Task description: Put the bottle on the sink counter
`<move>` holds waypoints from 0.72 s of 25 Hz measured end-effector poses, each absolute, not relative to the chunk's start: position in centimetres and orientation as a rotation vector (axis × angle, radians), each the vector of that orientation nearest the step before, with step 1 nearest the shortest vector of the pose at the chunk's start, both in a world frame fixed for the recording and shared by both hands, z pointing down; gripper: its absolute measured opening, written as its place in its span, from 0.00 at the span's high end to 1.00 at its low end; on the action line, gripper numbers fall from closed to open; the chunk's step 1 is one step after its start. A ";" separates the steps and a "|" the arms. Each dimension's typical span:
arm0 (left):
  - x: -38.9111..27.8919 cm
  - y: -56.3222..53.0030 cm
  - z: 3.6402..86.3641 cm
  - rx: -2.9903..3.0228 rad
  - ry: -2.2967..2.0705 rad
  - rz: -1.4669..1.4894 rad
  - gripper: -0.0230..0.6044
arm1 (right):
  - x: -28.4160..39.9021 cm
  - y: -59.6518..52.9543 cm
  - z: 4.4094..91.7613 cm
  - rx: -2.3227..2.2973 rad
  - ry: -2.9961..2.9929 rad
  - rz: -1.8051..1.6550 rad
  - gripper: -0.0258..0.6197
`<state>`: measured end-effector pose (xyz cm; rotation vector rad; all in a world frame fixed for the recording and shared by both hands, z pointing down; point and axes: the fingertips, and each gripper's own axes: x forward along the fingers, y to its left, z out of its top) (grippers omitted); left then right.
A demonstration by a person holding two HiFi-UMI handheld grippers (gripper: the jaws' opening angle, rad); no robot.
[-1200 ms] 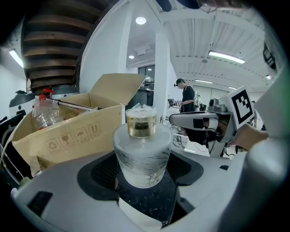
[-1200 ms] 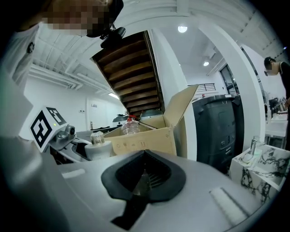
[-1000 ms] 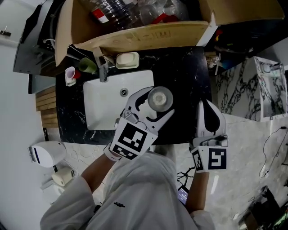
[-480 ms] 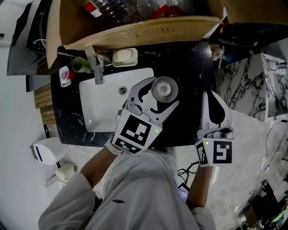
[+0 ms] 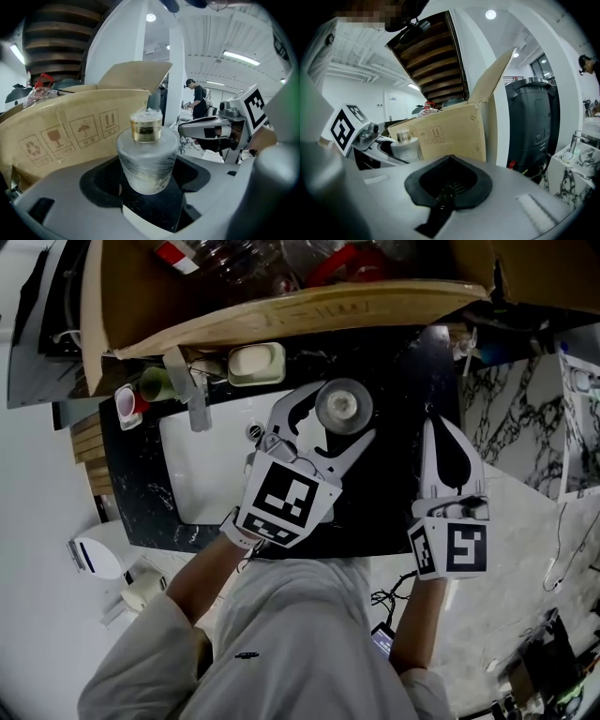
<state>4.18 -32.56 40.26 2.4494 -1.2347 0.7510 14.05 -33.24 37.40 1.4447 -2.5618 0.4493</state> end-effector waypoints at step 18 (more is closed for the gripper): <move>2.6 -40.5 47.5 2.423 -1.287 0.788 0.43 | 11.2 -38.8 43.6 1.403 -2.541 0.525 0.94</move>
